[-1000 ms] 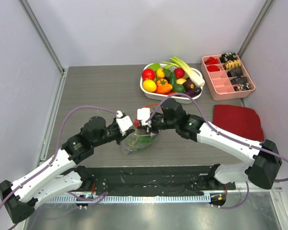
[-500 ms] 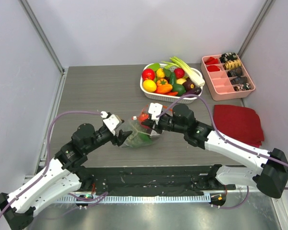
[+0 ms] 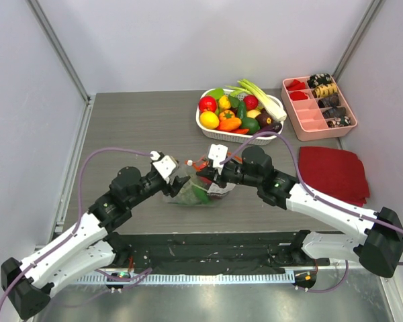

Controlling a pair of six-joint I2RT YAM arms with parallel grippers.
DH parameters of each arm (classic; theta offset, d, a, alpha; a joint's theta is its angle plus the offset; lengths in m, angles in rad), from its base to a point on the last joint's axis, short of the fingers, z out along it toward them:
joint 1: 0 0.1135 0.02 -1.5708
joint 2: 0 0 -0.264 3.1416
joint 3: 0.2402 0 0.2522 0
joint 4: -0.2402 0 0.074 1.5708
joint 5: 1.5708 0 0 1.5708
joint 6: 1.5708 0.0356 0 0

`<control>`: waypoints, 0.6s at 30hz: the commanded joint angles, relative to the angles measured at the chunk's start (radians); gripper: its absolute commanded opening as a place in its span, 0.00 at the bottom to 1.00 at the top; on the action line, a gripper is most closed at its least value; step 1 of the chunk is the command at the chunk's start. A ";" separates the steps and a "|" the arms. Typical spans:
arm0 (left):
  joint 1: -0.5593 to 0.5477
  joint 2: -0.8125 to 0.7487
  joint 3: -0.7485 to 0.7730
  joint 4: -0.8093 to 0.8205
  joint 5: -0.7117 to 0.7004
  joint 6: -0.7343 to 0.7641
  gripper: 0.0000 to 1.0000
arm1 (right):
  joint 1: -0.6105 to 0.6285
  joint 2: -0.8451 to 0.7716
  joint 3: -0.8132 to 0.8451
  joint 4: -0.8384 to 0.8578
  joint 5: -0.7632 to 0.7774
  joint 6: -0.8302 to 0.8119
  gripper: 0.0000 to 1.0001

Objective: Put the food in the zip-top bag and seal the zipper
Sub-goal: Zip the zipper food storage bag at the center of the board.

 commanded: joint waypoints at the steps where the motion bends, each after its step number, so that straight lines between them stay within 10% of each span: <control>1: 0.092 -0.062 0.031 -0.016 0.222 0.028 0.69 | -0.002 -0.046 0.003 0.084 -0.028 -0.018 0.01; 18: 0.192 0.132 0.104 0.053 0.469 -0.047 0.55 | -0.001 -0.055 -0.019 0.098 -0.068 -0.044 0.01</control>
